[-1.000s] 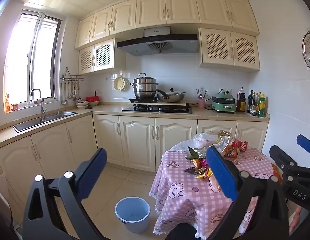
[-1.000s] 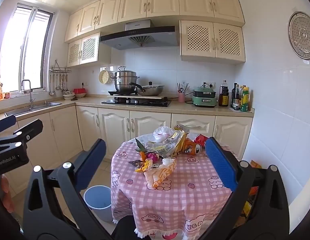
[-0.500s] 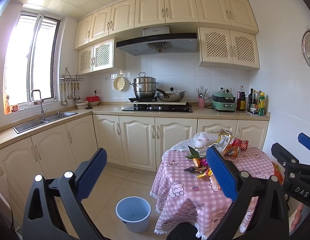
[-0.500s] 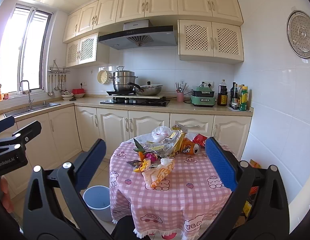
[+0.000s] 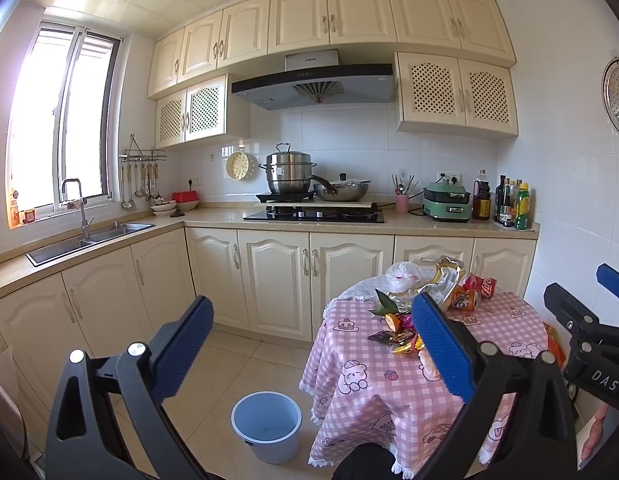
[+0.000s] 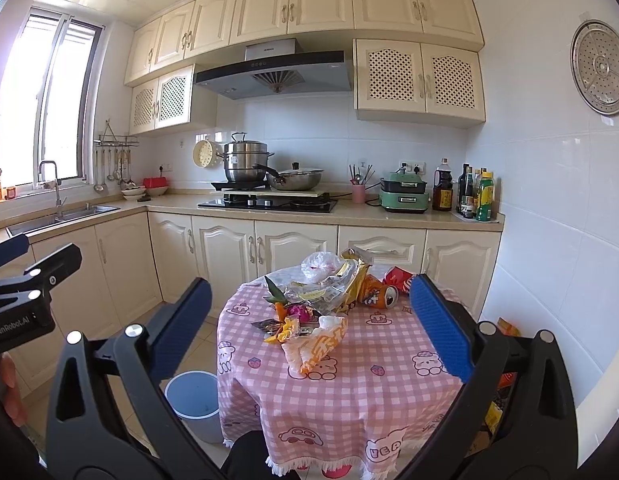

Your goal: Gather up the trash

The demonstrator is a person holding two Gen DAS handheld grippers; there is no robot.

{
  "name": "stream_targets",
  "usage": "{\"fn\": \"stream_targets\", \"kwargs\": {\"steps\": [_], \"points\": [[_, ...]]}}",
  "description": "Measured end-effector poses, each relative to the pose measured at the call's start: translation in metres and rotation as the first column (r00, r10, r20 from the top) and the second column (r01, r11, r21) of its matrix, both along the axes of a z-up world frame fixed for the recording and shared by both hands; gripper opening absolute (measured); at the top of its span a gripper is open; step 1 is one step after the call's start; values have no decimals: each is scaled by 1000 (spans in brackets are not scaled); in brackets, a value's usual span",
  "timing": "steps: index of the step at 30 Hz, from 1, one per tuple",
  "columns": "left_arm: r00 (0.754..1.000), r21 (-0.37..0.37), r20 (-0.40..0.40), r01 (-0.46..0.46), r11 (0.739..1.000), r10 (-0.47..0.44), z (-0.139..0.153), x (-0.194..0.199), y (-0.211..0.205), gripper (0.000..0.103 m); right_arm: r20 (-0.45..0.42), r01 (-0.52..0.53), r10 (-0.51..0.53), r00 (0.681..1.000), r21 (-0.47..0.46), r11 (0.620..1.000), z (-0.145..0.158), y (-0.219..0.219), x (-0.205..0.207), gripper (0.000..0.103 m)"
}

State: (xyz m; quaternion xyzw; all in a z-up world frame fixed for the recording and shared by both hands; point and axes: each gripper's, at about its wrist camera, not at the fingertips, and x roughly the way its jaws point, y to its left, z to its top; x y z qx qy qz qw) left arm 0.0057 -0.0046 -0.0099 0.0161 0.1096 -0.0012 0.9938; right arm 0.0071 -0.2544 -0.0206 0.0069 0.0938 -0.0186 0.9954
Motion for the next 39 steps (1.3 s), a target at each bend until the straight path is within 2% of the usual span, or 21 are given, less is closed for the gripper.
{"fn": "stream_targets", "kwargs": {"steps": [39], "points": [[1000, 8, -28, 0, 1000, 0, -10, 1, 0, 97, -9, 2, -2, 1000, 4, 1000, -9, -9, -4, 97]]}}
